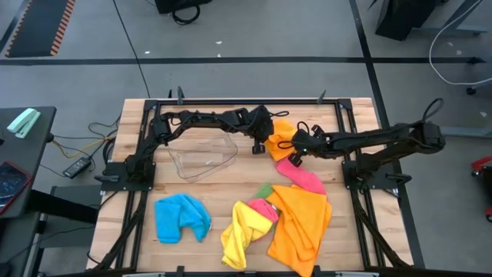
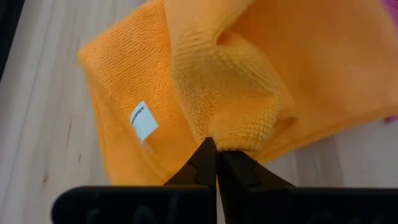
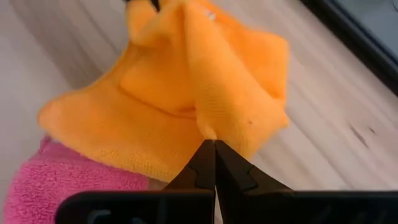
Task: Fold microfiber towels
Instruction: Fold the orange microfiber towel
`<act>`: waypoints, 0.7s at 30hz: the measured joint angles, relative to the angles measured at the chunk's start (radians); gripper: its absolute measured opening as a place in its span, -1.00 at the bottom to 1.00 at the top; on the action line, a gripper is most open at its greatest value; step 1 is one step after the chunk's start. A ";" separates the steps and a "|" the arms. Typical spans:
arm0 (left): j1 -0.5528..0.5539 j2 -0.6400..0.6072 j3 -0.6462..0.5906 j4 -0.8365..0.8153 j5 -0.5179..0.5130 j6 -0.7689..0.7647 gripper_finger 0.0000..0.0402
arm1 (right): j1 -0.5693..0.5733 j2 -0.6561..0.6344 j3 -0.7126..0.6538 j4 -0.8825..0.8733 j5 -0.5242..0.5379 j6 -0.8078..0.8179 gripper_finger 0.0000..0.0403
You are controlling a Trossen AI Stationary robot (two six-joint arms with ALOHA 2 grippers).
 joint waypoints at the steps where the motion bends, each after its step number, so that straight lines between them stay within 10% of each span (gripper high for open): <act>1: -0.002 0.000 0.000 0.000 0.000 0.000 -0.92 | 0.004 -0.019 0.000 -0.018 0.006 0.014 -0.97; 10: -0.017 0.000 0.000 0.007 0.000 0.002 -0.94 | 0.057 -0.048 0.000 -0.114 0.006 0.050 -0.91; 21: -0.035 0.000 0.000 0.008 0.001 0.004 -0.86 | 0.065 -0.023 0.000 -0.017 -0.035 -0.092 -0.19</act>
